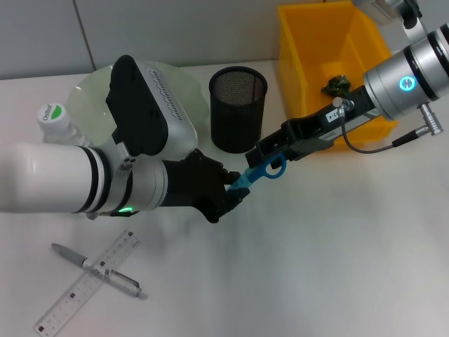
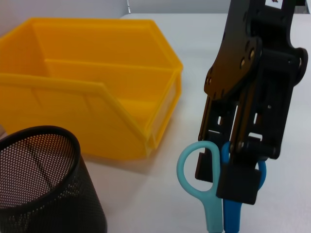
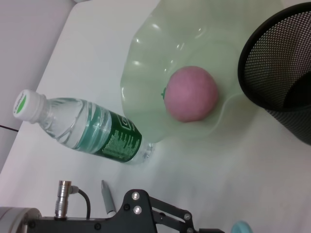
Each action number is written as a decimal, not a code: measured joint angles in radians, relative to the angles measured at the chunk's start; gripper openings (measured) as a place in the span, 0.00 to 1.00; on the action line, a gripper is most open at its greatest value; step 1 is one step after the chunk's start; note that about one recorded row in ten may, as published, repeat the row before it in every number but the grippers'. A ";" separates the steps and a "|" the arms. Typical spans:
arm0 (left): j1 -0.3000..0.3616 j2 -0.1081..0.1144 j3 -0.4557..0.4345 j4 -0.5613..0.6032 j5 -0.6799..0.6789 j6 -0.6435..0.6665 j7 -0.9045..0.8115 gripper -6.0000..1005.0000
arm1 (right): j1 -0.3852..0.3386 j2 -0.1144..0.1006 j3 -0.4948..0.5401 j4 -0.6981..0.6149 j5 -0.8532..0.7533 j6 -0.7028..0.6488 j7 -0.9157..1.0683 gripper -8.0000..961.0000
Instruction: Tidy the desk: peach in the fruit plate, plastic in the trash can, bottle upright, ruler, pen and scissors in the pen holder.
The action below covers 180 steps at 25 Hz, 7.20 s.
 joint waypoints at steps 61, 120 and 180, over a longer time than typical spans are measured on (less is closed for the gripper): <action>-0.024 0.001 -0.004 -0.022 -0.028 0.004 -0.036 0.36 | -0.017 0.000 0.011 0.022 0.007 0.007 -0.044 0.08; 0.091 0.006 -0.160 -0.100 -0.288 0.144 0.221 0.80 | 0.325 -0.242 0.102 0.027 -0.245 -0.093 -0.019 0.08; 0.117 0.009 -0.212 -0.143 -0.364 0.220 0.250 0.80 | 0.432 -0.018 -0.127 0.100 -0.411 0.253 -0.006 0.60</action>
